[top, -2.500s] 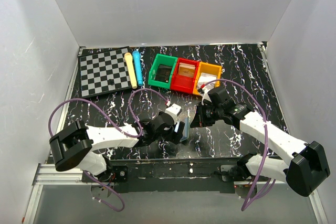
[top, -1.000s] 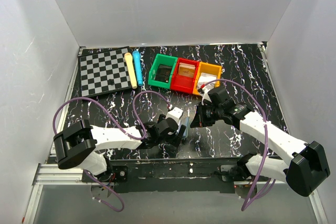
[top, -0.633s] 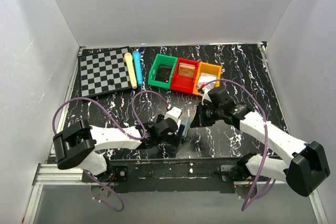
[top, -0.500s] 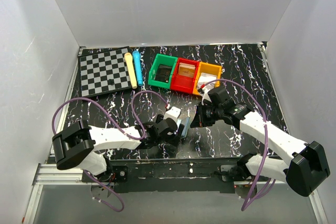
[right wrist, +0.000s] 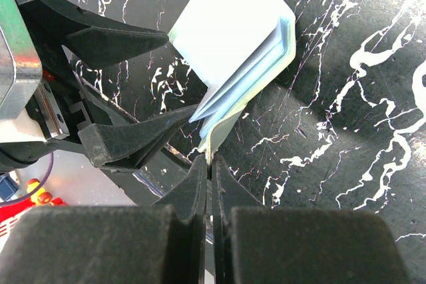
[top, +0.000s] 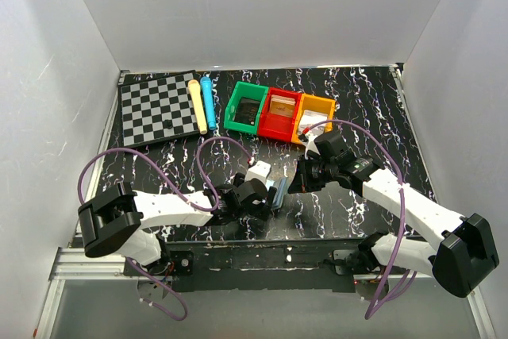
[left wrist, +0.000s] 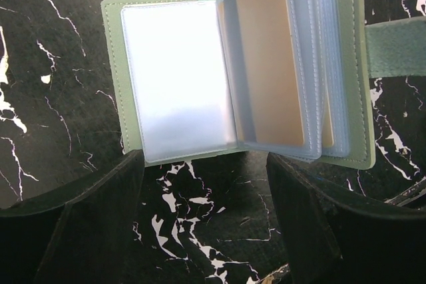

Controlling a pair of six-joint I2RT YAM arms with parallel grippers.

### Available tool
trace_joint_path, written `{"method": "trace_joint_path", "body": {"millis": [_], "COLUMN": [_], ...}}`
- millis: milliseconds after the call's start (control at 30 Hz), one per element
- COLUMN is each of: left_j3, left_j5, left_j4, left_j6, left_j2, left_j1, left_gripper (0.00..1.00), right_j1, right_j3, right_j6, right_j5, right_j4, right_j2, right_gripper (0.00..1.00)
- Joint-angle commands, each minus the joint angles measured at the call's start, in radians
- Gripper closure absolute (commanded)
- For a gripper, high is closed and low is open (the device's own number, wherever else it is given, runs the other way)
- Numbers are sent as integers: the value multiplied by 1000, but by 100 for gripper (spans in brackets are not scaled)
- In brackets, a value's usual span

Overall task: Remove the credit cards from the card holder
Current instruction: Remove the credit card from the card holder.

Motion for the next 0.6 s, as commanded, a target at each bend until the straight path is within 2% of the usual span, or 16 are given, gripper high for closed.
{"method": "trace_joint_path", "body": {"millis": [0,367,567], "left_j3": [-9,-23,-49], "left_j5": [-48,-69,-85], "left_j4": [-18,-46,-38], "left_j6": [-20,-51,-51], "left_j2": [-49,-74,-138], "left_j1": [9,20,20], "left_gripper": [27,26,25], "right_j1": [7,7,7], "right_j3": [7,7,7], "right_j6": [-14,-14,-17], "right_j5": [-13,-13,-11], "right_j4": [-3,-2,-2], "right_j2": [-11,-11,-9], "right_gripper": [99,99,99]}}
